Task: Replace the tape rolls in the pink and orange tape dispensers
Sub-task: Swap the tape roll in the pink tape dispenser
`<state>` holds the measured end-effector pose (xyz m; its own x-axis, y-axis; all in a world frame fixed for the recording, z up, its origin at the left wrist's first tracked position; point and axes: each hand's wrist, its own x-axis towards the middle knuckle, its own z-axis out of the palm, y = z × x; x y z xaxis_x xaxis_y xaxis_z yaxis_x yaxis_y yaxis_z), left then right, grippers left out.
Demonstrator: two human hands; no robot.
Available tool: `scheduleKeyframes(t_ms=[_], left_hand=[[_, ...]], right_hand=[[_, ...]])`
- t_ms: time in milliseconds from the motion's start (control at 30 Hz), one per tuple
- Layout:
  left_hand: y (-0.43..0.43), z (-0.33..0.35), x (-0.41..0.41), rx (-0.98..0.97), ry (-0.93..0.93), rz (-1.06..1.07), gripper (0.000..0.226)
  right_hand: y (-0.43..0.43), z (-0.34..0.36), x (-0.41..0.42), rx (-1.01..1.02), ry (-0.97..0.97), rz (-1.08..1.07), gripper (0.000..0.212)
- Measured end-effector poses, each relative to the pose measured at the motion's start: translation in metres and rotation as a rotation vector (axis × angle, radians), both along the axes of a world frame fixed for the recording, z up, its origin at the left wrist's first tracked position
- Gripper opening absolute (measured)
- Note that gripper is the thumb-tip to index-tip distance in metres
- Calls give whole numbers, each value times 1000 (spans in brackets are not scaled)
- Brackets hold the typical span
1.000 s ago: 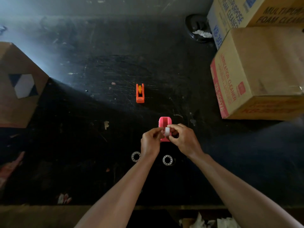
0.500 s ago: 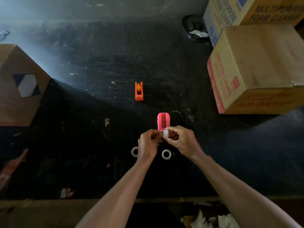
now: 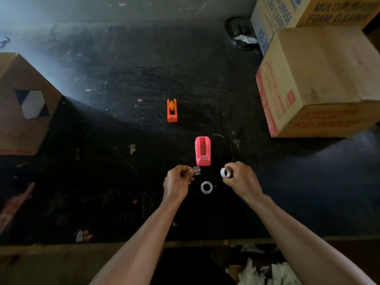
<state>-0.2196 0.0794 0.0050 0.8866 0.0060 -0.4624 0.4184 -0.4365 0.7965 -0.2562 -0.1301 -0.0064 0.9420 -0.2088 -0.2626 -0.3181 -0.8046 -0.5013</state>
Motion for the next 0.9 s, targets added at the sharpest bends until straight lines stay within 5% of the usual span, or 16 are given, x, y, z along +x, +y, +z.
scheduleKeyframes(t_ms=[367,700,900], left_hand=[[8,-3,-4,-43,1,3,14],[8,-9,-15,16,-25,-39,11],[11,-9,-19,25,-34,-38,18]], right_hand=[[11,-12,-29,100,-91,-143,63],[57,-29,-51,217,24,22,89],[58,-32,-44,157,-27,64,57]])
